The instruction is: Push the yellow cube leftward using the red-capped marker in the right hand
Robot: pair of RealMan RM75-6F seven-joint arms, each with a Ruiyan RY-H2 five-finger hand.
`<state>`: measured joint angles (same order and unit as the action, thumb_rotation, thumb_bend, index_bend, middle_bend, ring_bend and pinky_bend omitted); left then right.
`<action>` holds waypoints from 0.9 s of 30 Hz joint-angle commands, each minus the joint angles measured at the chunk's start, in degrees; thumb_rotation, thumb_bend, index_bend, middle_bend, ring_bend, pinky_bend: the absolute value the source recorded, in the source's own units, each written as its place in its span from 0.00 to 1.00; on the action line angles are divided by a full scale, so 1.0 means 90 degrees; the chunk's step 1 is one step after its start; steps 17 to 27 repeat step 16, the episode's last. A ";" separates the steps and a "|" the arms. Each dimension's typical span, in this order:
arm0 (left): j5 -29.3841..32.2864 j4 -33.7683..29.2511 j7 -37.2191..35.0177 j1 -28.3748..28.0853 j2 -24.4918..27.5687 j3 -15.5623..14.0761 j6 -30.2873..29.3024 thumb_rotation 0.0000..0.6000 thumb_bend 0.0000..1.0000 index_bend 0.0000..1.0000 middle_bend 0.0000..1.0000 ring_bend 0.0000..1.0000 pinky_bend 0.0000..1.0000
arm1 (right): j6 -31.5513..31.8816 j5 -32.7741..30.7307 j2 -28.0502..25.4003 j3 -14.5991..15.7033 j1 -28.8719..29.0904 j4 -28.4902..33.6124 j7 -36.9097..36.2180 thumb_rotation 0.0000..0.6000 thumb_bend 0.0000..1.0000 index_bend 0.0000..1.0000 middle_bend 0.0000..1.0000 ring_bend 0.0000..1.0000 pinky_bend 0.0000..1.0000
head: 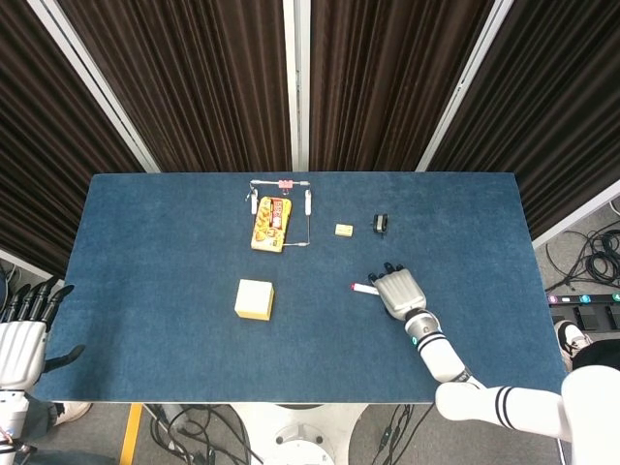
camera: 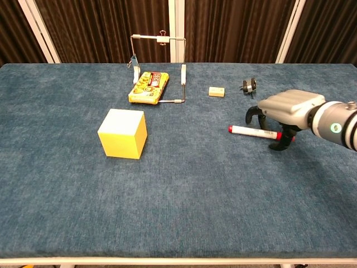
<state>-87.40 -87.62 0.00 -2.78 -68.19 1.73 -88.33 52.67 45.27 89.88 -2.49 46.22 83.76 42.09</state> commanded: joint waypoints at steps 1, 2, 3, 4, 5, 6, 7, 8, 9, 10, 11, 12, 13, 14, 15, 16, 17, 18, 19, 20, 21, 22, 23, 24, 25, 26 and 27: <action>0.0008 0.0005 -0.0013 0.0004 -0.0003 -0.0005 0.0007 1.00 0.03 0.19 0.15 0.10 0.07 | 0.0211 0.0226 -0.0304 0.0073 -0.0173 0.0298 -0.0194 1.00 0.18 0.15 0.31 0.07 0.22; 0.0021 0.0013 -0.0028 0.0006 -0.0011 0.0000 0.0010 1.00 0.03 0.19 0.15 0.10 0.07 | 0.0338 0.0365 -0.0486 0.0089 -0.0275 0.0462 -0.0332 1.00 0.18 0.14 0.30 0.07 0.22; 0.0032 0.0022 -0.0043 0.0007 -0.0018 0.0003 0.0013 1.00 0.03 0.19 0.15 0.10 0.07 | 0.0456 0.0503 -0.0644 0.0097 -0.0372 0.0604 -0.0478 1.00 0.18 0.13 0.29 0.07 0.21; 0.0045 0.0033 -0.0058 0.0007 -0.0024 0.0007 0.0021 1.00 0.03 0.19 0.15 0.10 0.07 | 0.0598 0.0668 -0.0814 0.0101 -0.0485 0.0752 -0.0658 1.00 0.18 0.13 0.29 0.07 0.21; 0.0065 0.0052 -0.0073 0.0004 -0.0031 0.0009 0.0042 1.00 0.03 0.19 0.15 0.10 0.07 | 0.0829 0.0929 -0.1050 0.0116 -0.0660 0.0949 -0.0919 1.00 0.18 0.12 0.28 0.07 0.21; 0.0081 0.0064 -0.0084 0.0000 -0.0037 0.0014 0.0057 1.00 0.03 0.19 0.15 0.10 0.07 | 0.1024 0.1164 -0.1231 0.0145 -0.0805 0.1087 -0.1122 1.00 0.19 0.12 0.27 0.07 0.21; 0.0105 0.0079 -0.0101 -0.0005 -0.0048 0.0023 0.0075 1.00 0.03 0.19 0.15 0.10 0.07 | 0.1269 0.1507 -0.1482 0.0210 -0.1005 0.1253 -0.1419 1.00 0.19 0.12 0.26 0.06 0.21; 0.0122 0.0092 -0.0113 -0.0010 -0.0057 0.0031 0.0089 1.00 0.03 0.19 0.15 0.10 0.07 | 0.1432 0.1761 -0.1679 0.0276 -0.1157 0.1364 -0.1653 1.00 0.19 0.11 0.24 0.04 0.20; 0.0138 0.0104 -0.0121 -0.0019 -0.0062 0.0044 0.0102 1.00 0.03 0.19 0.15 0.10 0.07 | 0.1574 0.2000 -0.1885 0.0357 -0.1306 0.1465 -0.1879 1.00 0.19 0.09 0.22 0.02 0.17; 0.0158 0.0115 -0.0121 -0.0031 -0.0070 0.0054 0.0126 1.00 0.03 0.19 0.15 0.10 0.07 | 0.1746 0.2299 -0.2163 0.0474 -0.1499 0.1584 -0.2170 1.00 0.19 0.07 0.20 0.01 0.14; 0.0172 0.0127 -0.0120 -0.0034 -0.0084 0.0060 0.0135 1.00 0.03 0.19 0.15 0.10 0.07 | 0.1926 0.2505 -0.2343 0.0542 -0.1656 0.1644 -0.2374 1.00 0.20 0.05 0.17 0.00 0.12; 0.0187 0.0140 -0.0122 -0.0035 -0.0098 0.0068 0.0138 1.00 0.03 0.19 0.15 0.10 0.07 | 0.2149 0.2688 -0.2485 0.0595 -0.1824 0.1673 -0.2553 1.00 0.20 0.03 0.15 0.00 0.09; 0.0205 0.0153 -0.0121 -0.0039 -0.0114 0.0075 0.0149 1.00 0.03 0.19 0.15 0.10 0.07 | 0.2460 0.2904 -0.2632 0.0661 -0.2055 0.1686 -0.2765 1.00 0.20 0.02 0.14 0.00 0.09; 0.0224 0.0160 -0.0116 -0.0043 -0.0124 0.0081 0.0163 1.00 0.03 0.19 0.15 0.10 0.07 | 0.2689 0.3047 -0.2716 0.0700 -0.2226 0.1681 -0.2921 1.00 0.20 0.01 0.14 0.00 0.09; 0.0244 0.0163 -0.0111 -0.0048 -0.0134 0.0090 0.0176 1.00 0.03 0.19 0.15 0.10 0.07 | 0.2901 0.3179 -0.2783 0.0735 -0.2388 0.1669 -0.3075 1.00 0.20 0.01 0.13 0.00 0.09; 0.0270 0.0164 -0.0099 -0.0055 -0.0146 0.0101 0.0195 1.00 0.03 0.19 0.15 0.10 0.07 | 0.3140 0.3344 -0.2857 0.0780 -0.2582 0.1646 -0.3272 1.00 0.20 0.01 0.13 0.00 0.08; 0.0270 0.0164 -0.0099 -0.0055 -0.0146 0.0101 0.0195 1.00 0.03 0.19 0.15 0.10 0.07 | 0.3140 0.3344 -0.2857 0.0780 -0.2582 0.1646 -0.3272 1.00 0.20 0.01 0.13 0.00 0.08; 0.0270 0.0164 -0.0099 -0.0055 -0.0146 0.0101 0.0195 1.00 0.03 0.19 0.15 0.10 0.07 | 0.3140 0.3344 -0.2857 0.0780 -0.2582 0.1646 -0.3272 1.00 0.20 0.01 0.13 0.00 0.08; 0.0270 0.0164 -0.0099 -0.0055 -0.0146 0.0101 0.0195 1.00 0.03 0.19 0.15 0.10 0.07 | 0.3140 0.3344 -0.2857 0.0780 -0.2582 0.1646 -0.3272 1.00 0.20 0.01 0.13 0.00 0.08; 0.0270 0.0164 -0.0099 -0.0055 -0.0146 0.0101 0.0195 1.00 0.03 0.19 0.15 0.10 0.07 | 0.3140 0.3344 -0.2857 0.0780 -0.2582 0.1646 -0.3272 1.00 0.20 0.01 0.13 0.00 0.08; 0.0270 0.0164 -0.0099 -0.0055 -0.0146 0.0101 0.0195 1.00 0.03 0.19 0.15 0.10 0.07 | 0.3140 0.3344 -0.2857 0.0780 -0.2582 0.1646 -0.3272 1.00 0.20 0.01 0.13 0.00 0.08; 0.0270 0.0164 -0.0099 -0.0055 -0.0146 0.0101 0.0195 1.00 0.03 0.19 0.15 0.10 0.07 | 0.3140 0.3344 -0.2857 0.0780 -0.2582 0.1646 -0.3272 1.00 0.20 0.01 0.13 0.00 0.08; 0.0270 0.0164 -0.0099 -0.0055 -0.0146 0.0101 0.0195 1.00 0.03 0.19 0.15 0.10 0.07 | 0.3140 0.3344 -0.2857 0.0780 -0.2582 0.1646 -0.3272 1.00 0.20 0.01 0.13 0.00 0.08; 0.0270 0.0164 -0.0099 -0.0055 -0.0146 0.0101 0.0195 1.00 0.03 0.19 0.15 0.10 0.07 | 0.3140 0.3344 -0.2857 0.0780 -0.2582 0.1646 -0.3272 1.00 0.20 0.01 0.13 0.00 0.08; 0.0270 0.0164 -0.0099 -0.0055 -0.0146 0.0101 0.0195 1.00 0.03 0.19 0.15 0.10 0.07 | 0.3140 0.3344 -0.2857 0.0780 -0.2582 0.1646 -0.3272 1.00 0.20 0.01 0.13 0.00 0.08; 0.0270 0.0164 -0.0099 -0.0055 -0.0146 0.0101 0.0195 1.00 0.03 0.19 0.15 0.10 0.07 | 0.3140 0.3344 -0.2857 0.0780 -0.2582 0.1646 -0.3272 1.00 0.20 0.01 0.13 0.00 0.08; 0.0270 0.0164 -0.0099 -0.0055 -0.0146 0.0101 0.0195 1.00 0.03 0.19 0.15 0.10 0.07 | 0.3140 0.3344 -0.2857 0.0780 -0.2582 0.1646 -0.3272 1.00 0.20 0.01 0.13 0.00 0.08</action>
